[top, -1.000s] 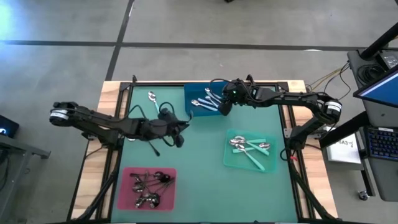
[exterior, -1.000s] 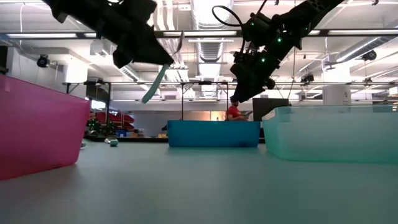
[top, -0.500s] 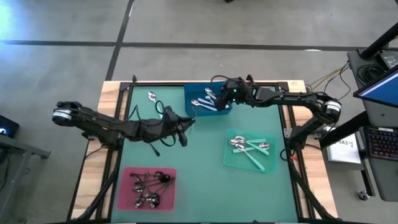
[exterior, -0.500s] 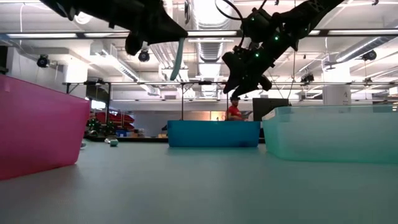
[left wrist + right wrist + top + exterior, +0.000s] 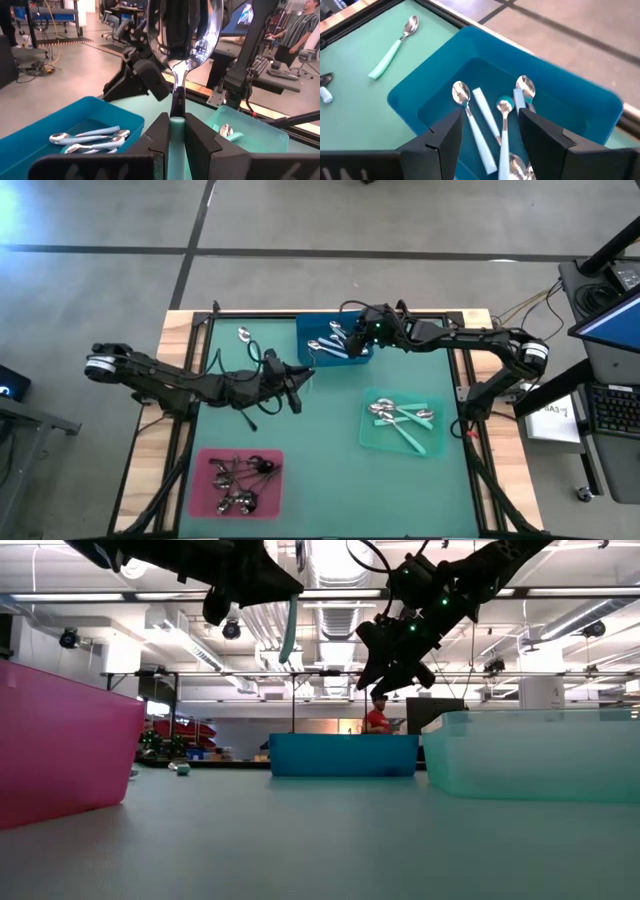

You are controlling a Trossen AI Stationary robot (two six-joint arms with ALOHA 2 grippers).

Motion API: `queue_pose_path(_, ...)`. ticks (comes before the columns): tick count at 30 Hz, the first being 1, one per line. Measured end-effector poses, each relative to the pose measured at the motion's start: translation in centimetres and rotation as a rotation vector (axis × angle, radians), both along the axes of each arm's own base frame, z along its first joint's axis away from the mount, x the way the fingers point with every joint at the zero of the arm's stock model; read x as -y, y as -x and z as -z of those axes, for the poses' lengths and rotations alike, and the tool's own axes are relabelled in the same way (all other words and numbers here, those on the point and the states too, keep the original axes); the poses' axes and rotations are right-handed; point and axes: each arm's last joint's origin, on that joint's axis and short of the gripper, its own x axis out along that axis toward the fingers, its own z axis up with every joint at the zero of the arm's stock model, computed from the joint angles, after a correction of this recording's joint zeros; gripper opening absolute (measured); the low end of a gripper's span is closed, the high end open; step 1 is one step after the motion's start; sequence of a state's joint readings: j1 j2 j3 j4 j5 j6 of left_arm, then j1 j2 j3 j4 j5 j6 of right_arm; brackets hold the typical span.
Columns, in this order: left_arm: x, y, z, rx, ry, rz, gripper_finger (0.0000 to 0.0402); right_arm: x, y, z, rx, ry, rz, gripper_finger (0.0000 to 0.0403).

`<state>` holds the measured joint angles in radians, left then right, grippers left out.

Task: Sort silverware by color (type)
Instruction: Put the green spoon into the green bin

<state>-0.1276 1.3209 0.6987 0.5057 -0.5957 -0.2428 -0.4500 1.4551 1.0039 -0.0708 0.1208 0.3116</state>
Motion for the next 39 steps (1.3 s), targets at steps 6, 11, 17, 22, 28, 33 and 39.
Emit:
queue_pose_path(6, 0.0, 0.0, -0.3, 0.015, -0.034, 0.003, 0.0021, -0.5, -0.1, 0.3, 0.051, -0.167, -0.094, 0.0183)
queue_pose_path(11, -0.2, 0.0, -0.3, 0.013, -0.039, -0.02, 0.0021, -2.1, -1.0, -0.1, 0.136, -0.293, -0.303, 0.0183)
queue_pose_path(17, -0.4, -0.1, -0.9, 0.083, -0.032, -0.036, 0.0021, -5.8, -2.8, -1.0, 0.211, -0.205, -0.523, 0.0183)
queue_pose_path(22, -0.4, -0.3, -1.0, 0.109, -0.037, -0.034, 0.0021, -7.5, -3.4, -1.4, 0.235, -0.156, -0.579, 0.0183)
queue_pose_path(28, -0.3, -0.7, -0.5, 0.111, -0.004, -0.035, 0.0021, -8.2, -3.9, -2.1, 0.302, -0.119, -0.61, 0.0183)
queue_pose_path(33, -0.2, -1.8, -0.2, 0.108, -0.008, -0.033, 0.0021, -8.7, -4.1, -2.4, 0.335, -0.102, -0.629, 0.0183)
queue_pose_path(39, 0.0, -3.3, -0.5, 0.097, -0.041, -0.026, 0.0021, -8.8, -4.1, -2.5, 0.337, -0.101, -0.632, 0.0182)
